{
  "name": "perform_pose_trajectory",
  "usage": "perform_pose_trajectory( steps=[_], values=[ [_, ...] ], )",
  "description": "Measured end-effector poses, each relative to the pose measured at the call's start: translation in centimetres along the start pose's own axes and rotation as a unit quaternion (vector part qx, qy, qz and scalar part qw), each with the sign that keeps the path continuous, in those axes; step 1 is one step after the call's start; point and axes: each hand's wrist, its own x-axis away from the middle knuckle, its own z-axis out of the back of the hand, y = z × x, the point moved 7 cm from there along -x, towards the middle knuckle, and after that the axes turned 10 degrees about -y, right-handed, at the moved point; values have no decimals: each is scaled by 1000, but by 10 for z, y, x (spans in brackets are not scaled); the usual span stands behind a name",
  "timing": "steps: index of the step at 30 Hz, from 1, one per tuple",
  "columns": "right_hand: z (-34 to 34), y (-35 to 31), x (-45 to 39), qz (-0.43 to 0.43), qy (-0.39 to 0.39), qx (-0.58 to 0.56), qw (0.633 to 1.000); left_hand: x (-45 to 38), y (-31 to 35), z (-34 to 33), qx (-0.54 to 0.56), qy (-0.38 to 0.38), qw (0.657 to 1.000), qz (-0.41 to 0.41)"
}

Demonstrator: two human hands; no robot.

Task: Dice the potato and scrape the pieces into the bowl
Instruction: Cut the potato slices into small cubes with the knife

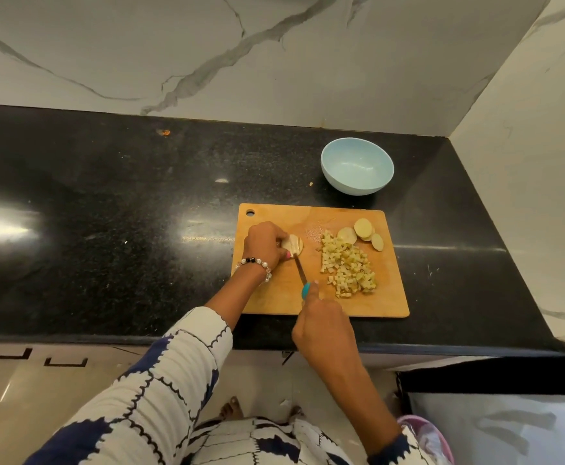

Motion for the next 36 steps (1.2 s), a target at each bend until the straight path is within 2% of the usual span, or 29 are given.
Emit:
perform_pose_trajectory(
  steps=[3,12,22,31,36],
  values=[
    [13,-2,-18,9,57,-12,998,-2,-1,1,-2,4,1000,17],
    [2,-10,-45,17,55,6,998,-2,-5,0,30,10,999,45],
    [-9,-10,-42,3,24,27,999,0,-5,2,35,12,998,43],
    [-14,-1,2,4,-36,24,999,2,-5,4,44,25,998,48],
    [7,1,-8,14,38,-1,999,3,-6,3,50,25,997,44]
  ],
)
